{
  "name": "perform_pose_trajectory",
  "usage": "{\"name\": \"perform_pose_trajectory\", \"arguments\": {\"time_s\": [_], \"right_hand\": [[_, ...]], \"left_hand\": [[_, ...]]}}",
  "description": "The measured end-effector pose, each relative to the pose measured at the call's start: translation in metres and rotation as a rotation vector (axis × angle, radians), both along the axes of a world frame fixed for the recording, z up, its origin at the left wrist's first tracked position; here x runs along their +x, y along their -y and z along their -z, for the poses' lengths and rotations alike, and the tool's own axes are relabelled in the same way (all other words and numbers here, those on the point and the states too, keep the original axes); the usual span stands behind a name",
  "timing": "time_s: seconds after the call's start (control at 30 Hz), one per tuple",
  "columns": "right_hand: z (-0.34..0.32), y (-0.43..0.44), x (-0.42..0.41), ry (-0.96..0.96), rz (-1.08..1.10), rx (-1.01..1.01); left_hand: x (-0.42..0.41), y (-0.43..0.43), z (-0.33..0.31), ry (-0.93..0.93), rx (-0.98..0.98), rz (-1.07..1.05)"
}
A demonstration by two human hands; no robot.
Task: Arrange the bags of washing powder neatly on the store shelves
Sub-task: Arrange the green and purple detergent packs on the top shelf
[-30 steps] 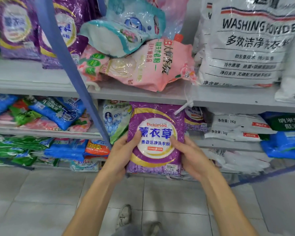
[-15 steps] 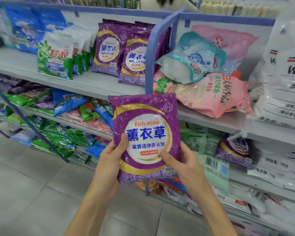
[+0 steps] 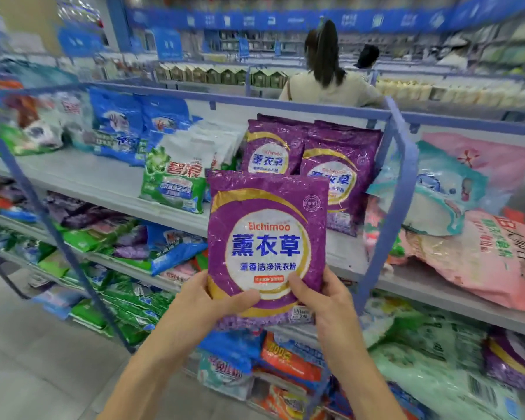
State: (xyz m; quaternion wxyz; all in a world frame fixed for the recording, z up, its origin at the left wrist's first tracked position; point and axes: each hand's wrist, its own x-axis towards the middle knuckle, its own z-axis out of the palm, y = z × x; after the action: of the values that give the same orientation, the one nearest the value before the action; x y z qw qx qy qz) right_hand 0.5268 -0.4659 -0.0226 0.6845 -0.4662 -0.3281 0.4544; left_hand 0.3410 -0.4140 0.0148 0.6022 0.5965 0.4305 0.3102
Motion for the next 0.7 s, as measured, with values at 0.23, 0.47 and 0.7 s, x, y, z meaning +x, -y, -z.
{"name": "perform_pose_trajectory", "arguments": {"time_s": [0.23, 0.47, 0.7], "right_hand": [[-0.028, -0.085, -0.003, 0.108, 0.11, 0.071], [-0.04, -0.182, 0.027, 0.338, 0.162, 0.038], [-0.036, -0.248, 0.061, 0.548, 0.306, -0.139]], "left_hand": [[0.012, -0.109, -0.017, 0.092, 0.125, -0.013], [0.056, -0.221, -0.022, 0.136, 0.179, -0.081], [0.09, -0.31, 0.014, 0.059, 0.2, -0.231]]}}
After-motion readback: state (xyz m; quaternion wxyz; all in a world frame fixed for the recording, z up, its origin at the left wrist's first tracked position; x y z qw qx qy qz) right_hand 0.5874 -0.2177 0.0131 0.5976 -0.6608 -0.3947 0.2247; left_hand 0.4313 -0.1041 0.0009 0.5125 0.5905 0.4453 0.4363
